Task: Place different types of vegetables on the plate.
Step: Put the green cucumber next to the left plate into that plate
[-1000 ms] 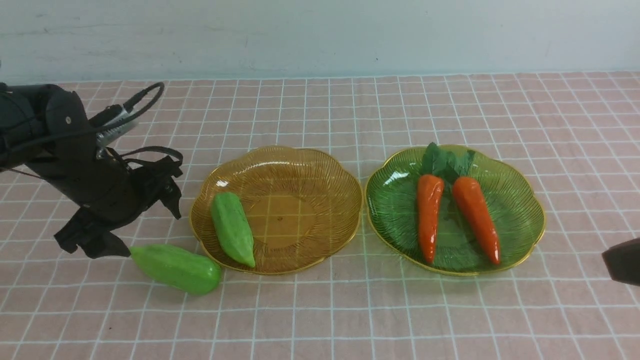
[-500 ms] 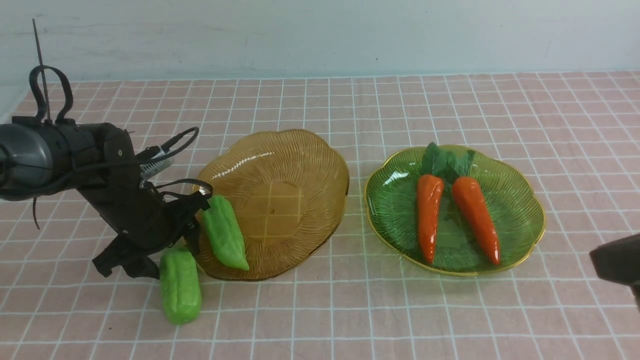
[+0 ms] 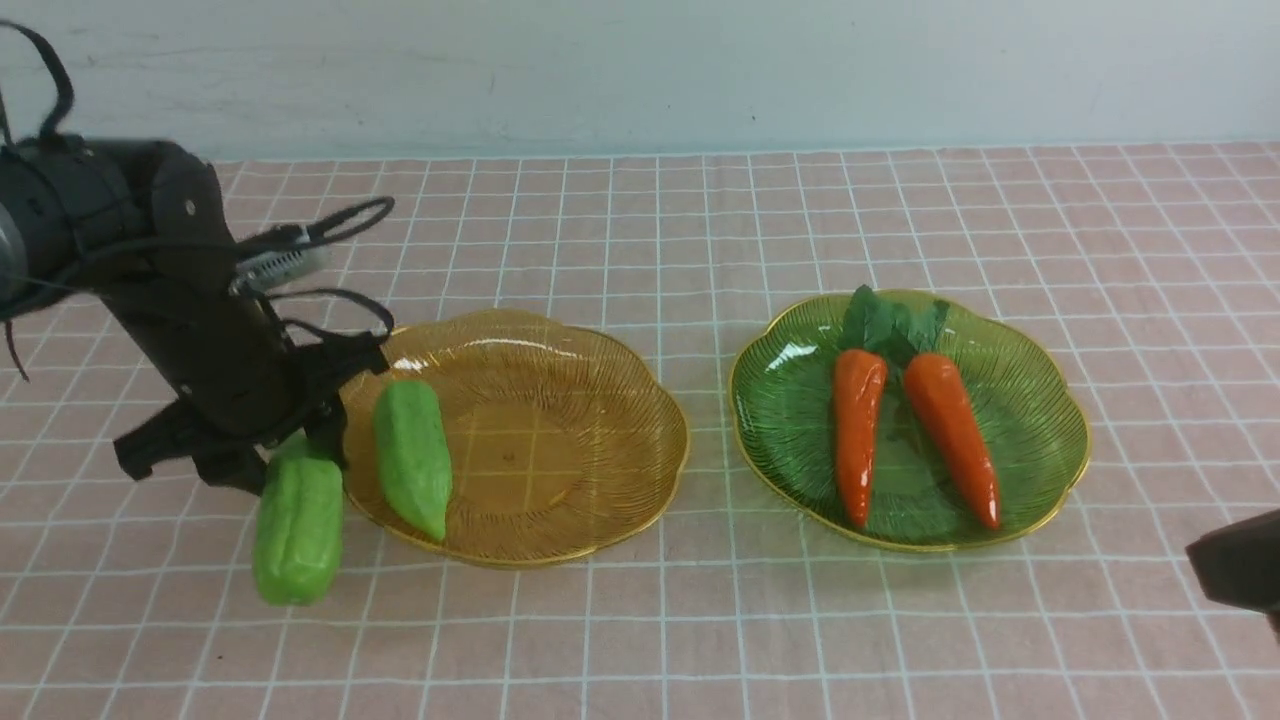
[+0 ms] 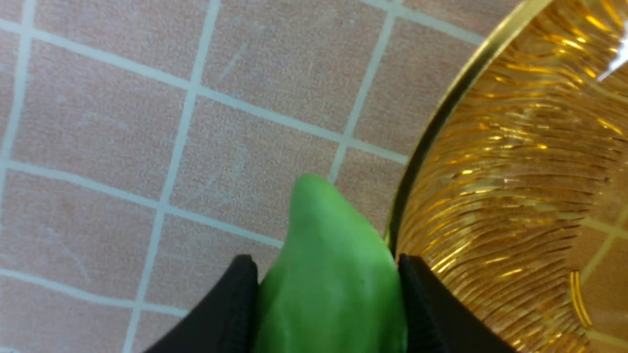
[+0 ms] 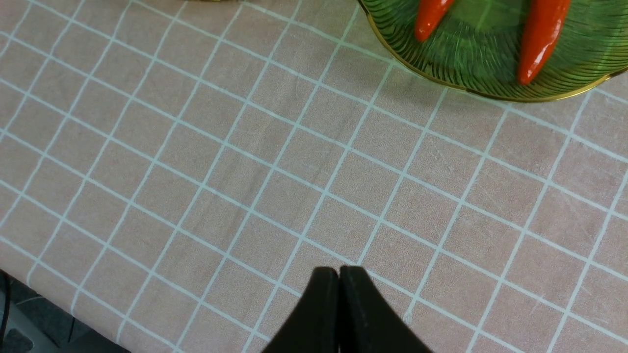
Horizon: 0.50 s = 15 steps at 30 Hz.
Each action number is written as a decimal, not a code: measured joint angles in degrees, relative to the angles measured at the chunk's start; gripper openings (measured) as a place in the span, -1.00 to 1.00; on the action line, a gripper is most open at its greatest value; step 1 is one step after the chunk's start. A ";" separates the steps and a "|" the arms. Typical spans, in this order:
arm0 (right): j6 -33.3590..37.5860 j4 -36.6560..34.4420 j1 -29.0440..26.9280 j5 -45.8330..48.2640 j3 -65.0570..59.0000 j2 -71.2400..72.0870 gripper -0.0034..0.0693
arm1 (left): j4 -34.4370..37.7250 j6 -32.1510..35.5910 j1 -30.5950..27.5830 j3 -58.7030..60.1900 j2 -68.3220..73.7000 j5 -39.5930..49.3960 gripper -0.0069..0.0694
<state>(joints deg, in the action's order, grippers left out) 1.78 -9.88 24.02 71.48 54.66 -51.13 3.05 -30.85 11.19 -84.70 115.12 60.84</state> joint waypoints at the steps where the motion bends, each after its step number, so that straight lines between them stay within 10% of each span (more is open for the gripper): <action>1: 0.00 0.00 0.00 0.00 0.00 0.00 -0.95 | -0.15 0.00 0.00 -0.06 0.00 0.00 -0.10; 15: 0.00 0.00 0.00 0.00 0.00 0.00 -0.95 | -0.70 0.05 0.04 -0.41 0.05 0.35 0.01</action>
<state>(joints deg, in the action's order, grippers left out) 1.78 -9.88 24.02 71.48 54.66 -51.13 2.35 -30.80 11.23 -85.11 115.17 61.19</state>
